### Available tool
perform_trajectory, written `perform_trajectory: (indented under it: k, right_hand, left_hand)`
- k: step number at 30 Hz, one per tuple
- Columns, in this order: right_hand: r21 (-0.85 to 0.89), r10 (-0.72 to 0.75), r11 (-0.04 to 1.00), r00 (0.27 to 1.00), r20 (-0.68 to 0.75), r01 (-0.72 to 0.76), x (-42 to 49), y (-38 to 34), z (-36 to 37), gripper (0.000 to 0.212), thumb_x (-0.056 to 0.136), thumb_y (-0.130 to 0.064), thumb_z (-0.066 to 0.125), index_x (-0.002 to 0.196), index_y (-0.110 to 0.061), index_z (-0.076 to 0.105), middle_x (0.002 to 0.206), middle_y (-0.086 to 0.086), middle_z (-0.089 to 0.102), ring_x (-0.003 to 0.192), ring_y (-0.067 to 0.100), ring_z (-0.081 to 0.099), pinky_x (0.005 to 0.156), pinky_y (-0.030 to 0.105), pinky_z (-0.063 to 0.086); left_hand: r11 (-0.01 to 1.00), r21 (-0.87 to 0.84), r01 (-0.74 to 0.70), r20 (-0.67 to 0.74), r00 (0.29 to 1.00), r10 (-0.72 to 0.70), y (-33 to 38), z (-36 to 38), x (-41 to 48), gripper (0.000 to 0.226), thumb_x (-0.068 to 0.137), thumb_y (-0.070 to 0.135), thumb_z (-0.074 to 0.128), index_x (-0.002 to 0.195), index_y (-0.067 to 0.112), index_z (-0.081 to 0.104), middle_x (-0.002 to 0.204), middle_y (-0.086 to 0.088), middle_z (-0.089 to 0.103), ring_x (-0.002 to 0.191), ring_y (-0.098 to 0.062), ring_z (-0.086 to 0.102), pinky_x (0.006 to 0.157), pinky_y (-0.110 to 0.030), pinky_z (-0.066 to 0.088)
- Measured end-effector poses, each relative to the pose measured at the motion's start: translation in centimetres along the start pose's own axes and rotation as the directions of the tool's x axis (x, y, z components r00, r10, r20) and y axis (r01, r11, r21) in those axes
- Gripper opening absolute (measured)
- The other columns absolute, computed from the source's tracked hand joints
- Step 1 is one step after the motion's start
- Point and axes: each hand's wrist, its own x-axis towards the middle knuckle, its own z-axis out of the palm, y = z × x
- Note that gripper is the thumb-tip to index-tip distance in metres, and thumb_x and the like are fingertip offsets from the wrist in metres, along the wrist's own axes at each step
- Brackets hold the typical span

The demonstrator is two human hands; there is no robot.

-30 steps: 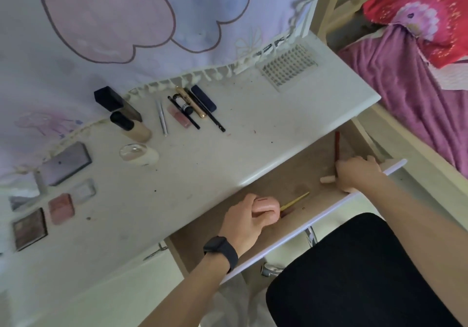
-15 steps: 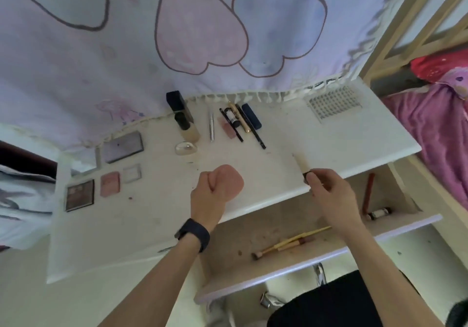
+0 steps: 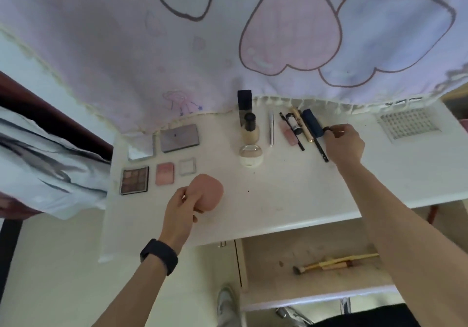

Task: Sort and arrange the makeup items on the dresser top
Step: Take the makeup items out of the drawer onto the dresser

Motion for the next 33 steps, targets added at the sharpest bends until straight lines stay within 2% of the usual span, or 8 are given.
perform_trajectory:
  k: [4, 7, 9, 11, 15, 21, 26, 33]
  right_hand:
    - [-0.030, -0.018, 0.999, 0.999, 0.034, 0.019, 0.4, -0.7, 0.3, 0.034, 0.098, -0.021, 0.051, 0.128, -0.021, 0.066, 0.126, 0.004, 0.068, 0.117, 0.027, 0.059, 0.088, 0.025, 0.040]
    - [0.028, -0.049, 0.998, 0.998, -0.044, 0.050, -2.3, -0.3, 0.2, 0.037, 0.098, -0.020, 0.051, 0.133, -0.017, 0.061, 0.132, 0.006, 0.062, 0.115, 0.028, 0.061, 0.090, 0.029, 0.042]
    - [0.033, -0.142, 0.989, 0.985, -0.093, 0.146, -6.5, 0.7, 0.8, 0.031, 0.098, -0.020, 0.054, 0.128, -0.015, 0.060, 0.129, 0.007, 0.059, 0.105, 0.025, 0.061, 0.088, 0.030, 0.041]
    - [0.030, -0.285, 0.958, 0.958, -0.038, 0.286, -12.0, 1.8, 2.1, 0.027, 0.097, -0.020, 0.057, 0.124, -0.017, 0.060, 0.122, 0.005, 0.058, 0.100, 0.020, 0.057, 0.085, 0.031, 0.042]
    - [-0.098, -0.544, 0.826, 0.831, 0.121, 0.555, -20.2, 3.7, 6.3, 0.025, 0.094, -0.020, 0.061, 0.119, -0.014, 0.062, 0.122, 0.007, 0.061, 0.113, 0.027, 0.051, 0.092, 0.035, 0.042]
    - [-0.377, -0.595, 0.717, 0.797, 0.104, 0.586, -22.1, 5.6, 10.2, 0.043, 0.096, -0.036, 0.048, 0.127, -0.009, 0.060, 0.138, 0.012, 0.055, 0.123, 0.034, 0.048, 0.098, 0.043, 0.035]
    - [-0.394, -0.671, 0.652, 0.735, 0.097, 0.648, -21.5, 6.9, 10.5, 0.044, 0.100, -0.037, 0.046, 0.131, -0.008, 0.057, 0.141, 0.013, 0.052, 0.126, 0.036, 0.048, 0.100, 0.045, 0.037]
    - [-0.408, -0.629, 0.674, 0.768, 0.121, 0.616, -21.9, 6.2, 10.3, 0.046, 0.099, -0.037, 0.045, 0.132, -0.008, 0.057, 0.142, 0.014, 0.053, 0.129, 0.034, 0.046, 0.103, 0.044, 0.035]
  left_hand:
    - [1.000, 0.013, 0.004, -0.095, 0.995, -0.003, -1.3, -3.8, 0.6, 0.019, 0.098, 0.027, 0.060, 0.109, 0.013, 0.063, 0.097, -0.004, 0.067, 0.076, -0.018, 0.059, 0.063, -0.033, 0.047]
    - [0.999, -0.037, 0.040, -0.217, 0.975, -0.047, -2.7, -6.8, 0.5, 0.018, 0.097, 0.025, 0.060, 0.108, 0.012, 0.062, 0.101, -0.004, 0.065, 0.077, -0.021, 0.059, 0.070, -0.040, 0.050]
    - [0.995, -0.069, 0.076, -0.275, 0.957, -0.093, -3.7, -8.8, 0.5, 0.017, 0.097, 0.024, 0.060, 0.108, 0.013, 0.063, 0.104, -0.004, 0.065, 0.078, -0.021, 0.060, 0.076, -0.043, 0.051]
    - [0.993, -0.072, 0.098, -0.318, 0.941, -0.116, -4.4, -10.3, 0.5, 0.021, 0.097, 0.025, 0.060, 0.113, 0.012, 0.063, 0.106, -0.005, 0.066, 0.079, -0.022, 0.061, 0.080, -0.043, 0.052]
    - [0.989, 0.013, 0.148, -0.444, 0.887, -0.127, -4.5, -12.1, 1.2, 0.033, 0.095, 0.033, 0.062, 0.123, 0.020, 0.052, 0.111, -0.004, 0.065, 0.087, -0.026, 0.065, 0.082, -0.040, 0.053]
    - [0.882, 0.406, 0.241, -0.515, 0.857, 0.003, -4.8, -12.1, 2.1, 0.065, 0.089, 0.035, 0.062, 0.146, 0.014, 0.038, 0.146, -0.015, 0.038, 0.130, -0.035, 0.036, 0.108, -0.048, 0.035]
    - [0.801, 0.556, 0.221, -0.447, 0.892, 0.064, -5.8, -11.9, 1.6, 0.087, 0.079, 0.059, 0.068, 0.148, 0.020, 0.033, 0.146, -0.006, 0.037, 0.132, -0.030, 0.035, 0.107, -0.049, 0.037]
    - [0.810, 0.541, 0.228, -0.502, 0.860, 0.094, -6.4, -11.5, 1.4, 0.086, 0.077, 0.062, 0.070, 0.144, 0.017, 0.038, 0.141, -0.009, 0.041, 0.127, -0.031, 0.038, 0.104, -0.048, 0.038]
